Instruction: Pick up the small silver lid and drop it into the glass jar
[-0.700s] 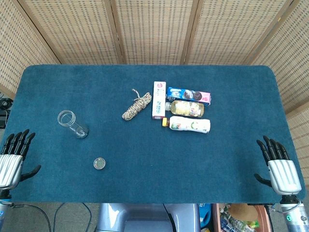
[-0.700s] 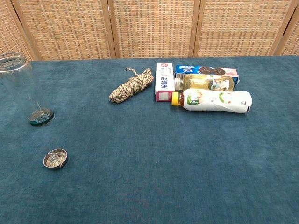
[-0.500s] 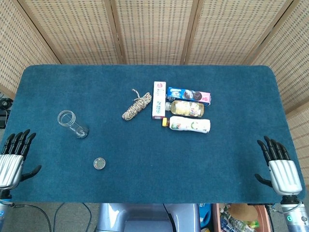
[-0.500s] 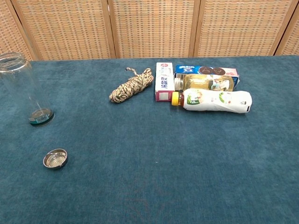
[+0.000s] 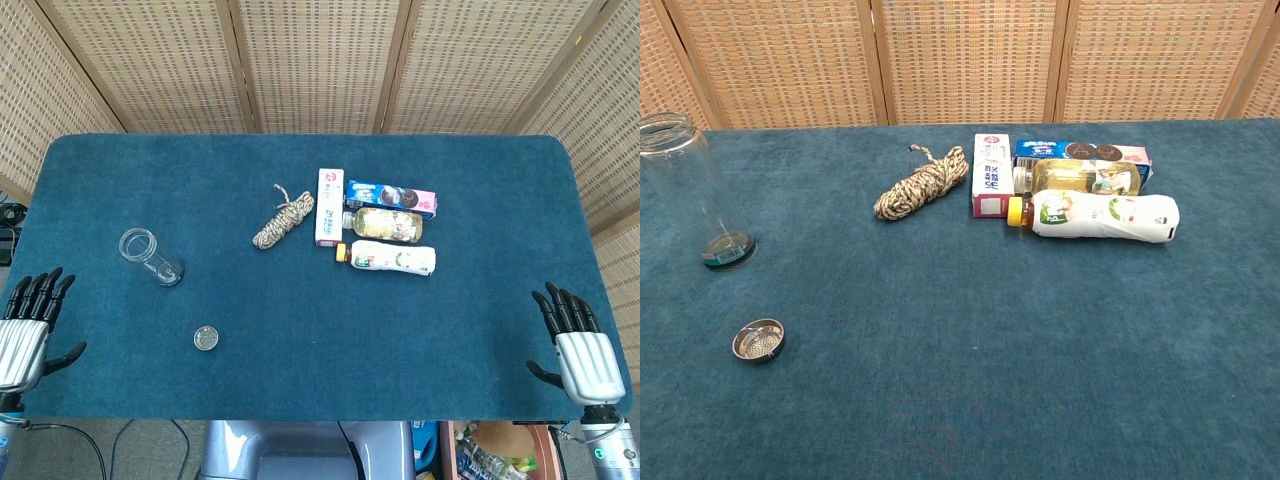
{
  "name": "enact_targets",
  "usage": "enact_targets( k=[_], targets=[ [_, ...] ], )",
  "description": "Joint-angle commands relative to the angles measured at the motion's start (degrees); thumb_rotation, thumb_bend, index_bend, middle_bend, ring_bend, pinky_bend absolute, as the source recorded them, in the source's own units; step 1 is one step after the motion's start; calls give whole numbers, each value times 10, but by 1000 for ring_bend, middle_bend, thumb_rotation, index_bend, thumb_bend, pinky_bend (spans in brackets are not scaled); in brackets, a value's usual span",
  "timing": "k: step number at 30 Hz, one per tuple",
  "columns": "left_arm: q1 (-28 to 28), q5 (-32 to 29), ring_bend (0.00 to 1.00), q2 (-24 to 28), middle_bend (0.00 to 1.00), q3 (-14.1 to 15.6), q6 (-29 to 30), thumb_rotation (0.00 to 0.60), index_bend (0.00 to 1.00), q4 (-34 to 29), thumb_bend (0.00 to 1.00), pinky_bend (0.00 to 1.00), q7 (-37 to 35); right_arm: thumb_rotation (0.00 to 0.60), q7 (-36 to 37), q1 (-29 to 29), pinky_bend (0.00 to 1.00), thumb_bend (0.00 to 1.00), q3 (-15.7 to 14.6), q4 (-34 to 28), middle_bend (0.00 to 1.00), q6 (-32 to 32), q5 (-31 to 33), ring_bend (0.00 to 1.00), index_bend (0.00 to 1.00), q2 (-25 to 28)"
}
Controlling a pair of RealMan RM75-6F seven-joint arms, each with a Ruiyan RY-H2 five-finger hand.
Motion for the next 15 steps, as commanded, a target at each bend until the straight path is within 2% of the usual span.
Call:
enact_targets(
  k=[1, 15],
  targets=[
    [0, 0, 0, 0, 0, 0, -1, 600, 0, 0, 216, 0, 1, 600, 0, 0, 139, 123, 0, 0, 0, -1, 1, 0, 66, 0],
    [-4, 11, 0, -1, 0, 11, -13, 600, 5, -29, 219, 0, 14, 600, 7, 0, 139, 123, 1, 0, 0, -5, 7, 0, 66, 3]
  ],
)
